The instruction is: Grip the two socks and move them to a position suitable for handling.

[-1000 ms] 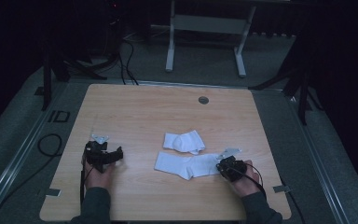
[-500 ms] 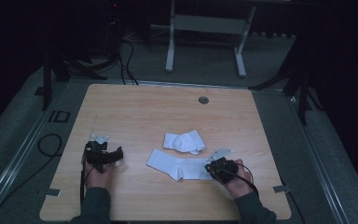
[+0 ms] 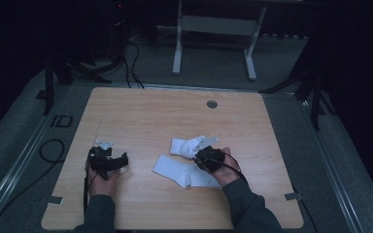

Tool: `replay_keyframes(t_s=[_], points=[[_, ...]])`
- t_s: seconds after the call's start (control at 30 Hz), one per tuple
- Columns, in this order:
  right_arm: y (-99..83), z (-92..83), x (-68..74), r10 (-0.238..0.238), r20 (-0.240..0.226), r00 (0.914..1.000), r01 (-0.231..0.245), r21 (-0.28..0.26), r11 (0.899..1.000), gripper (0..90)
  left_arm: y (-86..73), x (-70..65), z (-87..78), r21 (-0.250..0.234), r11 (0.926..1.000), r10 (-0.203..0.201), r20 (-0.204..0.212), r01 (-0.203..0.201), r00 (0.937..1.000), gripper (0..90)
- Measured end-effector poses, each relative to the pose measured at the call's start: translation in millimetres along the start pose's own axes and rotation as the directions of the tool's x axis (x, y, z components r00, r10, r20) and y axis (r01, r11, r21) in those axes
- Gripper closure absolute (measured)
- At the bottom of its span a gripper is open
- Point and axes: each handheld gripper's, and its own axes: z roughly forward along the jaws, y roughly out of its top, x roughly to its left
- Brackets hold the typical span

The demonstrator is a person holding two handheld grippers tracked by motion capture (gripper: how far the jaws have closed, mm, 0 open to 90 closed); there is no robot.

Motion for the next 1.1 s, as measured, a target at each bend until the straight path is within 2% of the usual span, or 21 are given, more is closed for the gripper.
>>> replay_keyframes(t_s=[0.07,0.23,0.37,0.47,0.57,0.63,0.7,0.77,0.87,1.1], points=[[5.7,8.4,-0.1,-0.025,0.008,0.9997,0.025,0.024,0.999,74.7,0.0,0.1,-0.1,0.001,1.0000,0.001,0.000,-0.001,1.0000,13.9],[18.2,22.4,2.3,-0.049,0.014,0.9987,0.048,0.039,0.998,70.1,0.0,0.0,0.0,0.000,1.0000,0.000,0.000,0.000,1.0000,13.9],[25.8,31.0,2.3,-0.042,0.024,0.9989,0.040,0.052,0.998,69.2,0.0,0.0,0.0,0.001,1.0000,0.001,0.000,-0.001,1.0000,13.9],[28.1,39.2,0.5,-0.036,0.025,0.9990,0.033,0.087,0.996,68.5,0.0,0.1,0.0,0.001,1.0000,0.001,0.000,-0.001,1.0000,13.9],[27.1,43.3,-2.2,-0.014,0.016,0.9998,0.012,0.100,0.995,75.2,0.0,0.1,-0.1,0.001,1.0000,0.001,0.000,-0.001,1.0000,13.9],[27.1,41.4,-3.4,0.014,0.008,0.9999,-0.014,0.095,0.995,83.7,0.0,0.1,-0.1,0.001,1.0000,0.001,0.000,-0.001,1.0000,13.9],[27.0,37.8,-5.0,0.038,-0.017,0.9991,-0.037,0.085,0.996,86.0,0.0,0.1,0.0,0.001,1.0000,0.001,0.000,-0.001,1.0000,13.9],[27.6,33.4,-4.1,0.052,-0.013,0.9986,-0.051,0.072,0.996,86.4,0.0,0.1,-0.1,0.001,1.0000,0.001,0.000,-0.001,1.0000,13.9],[29.1,25.0,-3.7,0.074,-0.034,0.9967,-0.073,0.037,0.997,86.6,0.0,-0.1,0.1,-0.001,1.0000,-0.002,0.000,0.002,1.0000,13.9],[33.9,-0.5,-6.8,0.087,-0.037,0.9955,-0.088,-0.035,0.995,86.7,0.0,-0.1,0.1,-0.002,1.0000,-0.002,0.000,0.002,1.0000,13.9]])
